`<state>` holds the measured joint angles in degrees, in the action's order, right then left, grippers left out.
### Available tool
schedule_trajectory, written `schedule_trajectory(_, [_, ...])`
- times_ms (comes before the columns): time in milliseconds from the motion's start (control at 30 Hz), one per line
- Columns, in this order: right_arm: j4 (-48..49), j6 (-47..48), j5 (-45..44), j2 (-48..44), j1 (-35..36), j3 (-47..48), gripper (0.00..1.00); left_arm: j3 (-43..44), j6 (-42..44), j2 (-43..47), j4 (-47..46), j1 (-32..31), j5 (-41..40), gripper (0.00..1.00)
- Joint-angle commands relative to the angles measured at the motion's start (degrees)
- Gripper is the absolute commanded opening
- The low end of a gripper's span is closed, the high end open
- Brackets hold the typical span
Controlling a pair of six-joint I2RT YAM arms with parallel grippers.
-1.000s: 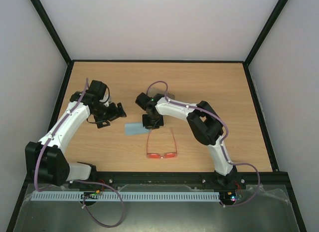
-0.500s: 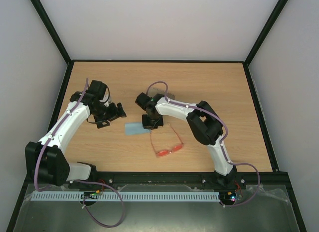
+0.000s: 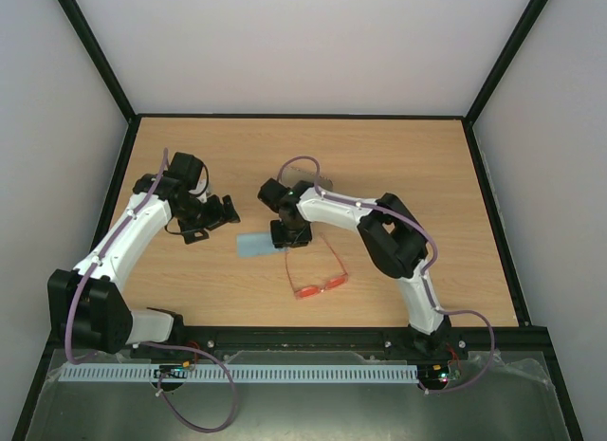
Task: Organize the sunglasses
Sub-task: Move the sunglasses to the center of the board.
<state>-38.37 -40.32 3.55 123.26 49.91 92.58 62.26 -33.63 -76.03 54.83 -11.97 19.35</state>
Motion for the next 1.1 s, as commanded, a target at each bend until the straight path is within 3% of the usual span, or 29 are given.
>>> schedule_trajectory(0, [-2.74, -0.59, -2.28, -3.44, 0.21, -6.09, 0.44, -0.47, -0.42, 0.38, 1.1, 0.17, -0.21, 0.99])
schedule_trajectory(500, [1.86, -2.6, -4.34, -20.63, -5.99, -29.56, 0.48, 0.04, -1.21, -0.93, -0.21, 0.1, 0.23, 0.99])
schedule_trajectory(567, [3.34, -1.58, -3.18, -22.78, -6.09, -30.13, 0.54, 0.17, -1.19, -1.18, -0.39, 0.1, 0.25, 0.99])
schedule_trajectory(633, [3.52, -0.33, -3.17, -23.08, -6.06, -28.41, 0.6, 0.18, -1.24, -1.41, -0.42, 0.1, 0.2, 0.99])
schedule_trajectory(800, [0.42, 1.93, -3.55, -19.36, -6.06, -16.11, 0.62, 0.12, -1.26, -1.56, -0.51, 0.1, -0.12, 0.99])
schedule_trajectory(1067, [-1.99, 1.6, 4.06, -7.44, -5.93, -0.69, 0.52, 1.3, -1.16, -1.65, 0.24, 0.19, -0.71, 0.99])
